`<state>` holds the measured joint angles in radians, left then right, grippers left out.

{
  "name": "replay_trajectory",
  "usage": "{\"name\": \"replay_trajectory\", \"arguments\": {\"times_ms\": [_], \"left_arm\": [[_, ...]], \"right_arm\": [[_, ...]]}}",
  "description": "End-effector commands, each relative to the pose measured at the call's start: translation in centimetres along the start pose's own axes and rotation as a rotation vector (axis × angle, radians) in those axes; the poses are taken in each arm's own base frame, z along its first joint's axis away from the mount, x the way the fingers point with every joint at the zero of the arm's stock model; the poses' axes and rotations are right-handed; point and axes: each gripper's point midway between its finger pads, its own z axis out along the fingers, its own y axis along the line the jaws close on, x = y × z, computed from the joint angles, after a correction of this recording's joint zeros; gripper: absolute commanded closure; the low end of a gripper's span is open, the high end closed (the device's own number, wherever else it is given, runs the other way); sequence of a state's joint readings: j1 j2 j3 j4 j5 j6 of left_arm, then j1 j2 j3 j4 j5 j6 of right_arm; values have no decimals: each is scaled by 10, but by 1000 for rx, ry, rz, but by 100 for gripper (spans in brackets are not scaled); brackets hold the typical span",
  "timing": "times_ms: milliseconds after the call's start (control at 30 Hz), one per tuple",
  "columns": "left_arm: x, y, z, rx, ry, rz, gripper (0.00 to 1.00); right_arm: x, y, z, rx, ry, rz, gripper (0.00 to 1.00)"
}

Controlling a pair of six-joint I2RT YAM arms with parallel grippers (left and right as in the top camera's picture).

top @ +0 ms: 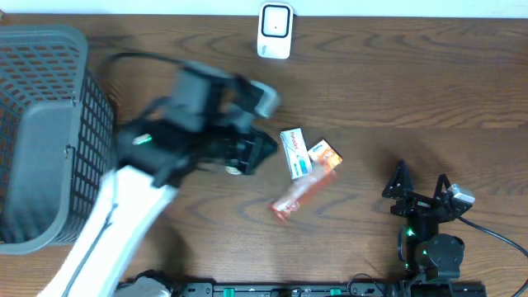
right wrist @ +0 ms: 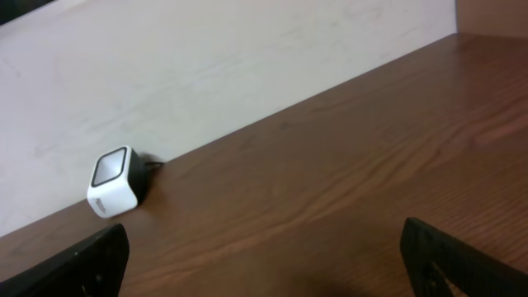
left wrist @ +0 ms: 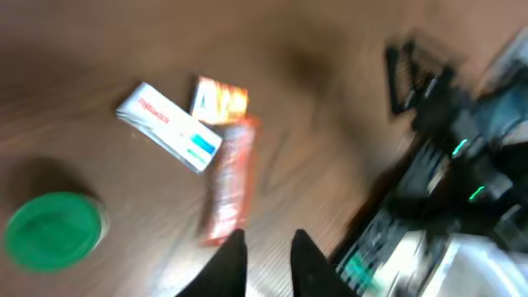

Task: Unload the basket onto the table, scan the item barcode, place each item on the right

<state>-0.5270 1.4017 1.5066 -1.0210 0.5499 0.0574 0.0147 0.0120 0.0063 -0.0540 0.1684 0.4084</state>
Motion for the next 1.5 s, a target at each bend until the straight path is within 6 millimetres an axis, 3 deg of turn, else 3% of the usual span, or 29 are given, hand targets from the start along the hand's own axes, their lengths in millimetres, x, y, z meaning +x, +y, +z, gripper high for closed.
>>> {"name": "replay_trajectory", "arguments": {"times_ms": [0, 167, 367, 467, 633, 767, 833, 867, 933, 1067, 1100, 1200, 1367, 1467], "left_arm": [[17, 13, 44, -32, 145, 131, 85], [35, 35, 99, -18, 297, 78, 85], [45, 49, 126, -16, 361, 51, 83], [42, 48, 126, -16, 348, 57, 72], [31, 55, 106, -107, 296, 104, 37], [7, 64, 61, -290, 176, 170, 23], [-16, 68, 22, -429, 54, 189, 20], [-43, 73, -26, -589, -120, 181, 18], [-74, 73, -87, -747, -358, 163, 18], [-111, 65, -208, -940, -804, 82, 17], [-113, 63, -238, -972, -905, 54, 17], [-105, 64, -295, -1040, -1058, 2, 17], [-71, 88, -336, -1181, -1063, -86, 17], [-48, 100, -354, -1250, -1058, -162, 17]], "right_arm": [[0, 0, 0, -2, 0, -13, 1], [0, 0, 0, -2, 0, -13, 1], [0, 0, 0, -2, 0, -13, 1], [0, 0, 0, -2, 0, -13, 1], [0, 0, 0, -2, 0, -13, 1], [0, 0, 0, -2, 0, -13, 1], [0, 0, 0, -2, 0, -13, 1], [0, 0, 0, -2, 0, -13, 1], [0, 0, 0, -2, 0, -13, 1], [0, 0, 0, -2, 0, -13, 1], [0, 0, 0, -2, 0, -13, 1], [0, 0, 0, -2, 0, -13, 1], [0, 4, 0, -22, 2, 10, 1], [10, 43, -6, -249, 66, -75, 1]]}}
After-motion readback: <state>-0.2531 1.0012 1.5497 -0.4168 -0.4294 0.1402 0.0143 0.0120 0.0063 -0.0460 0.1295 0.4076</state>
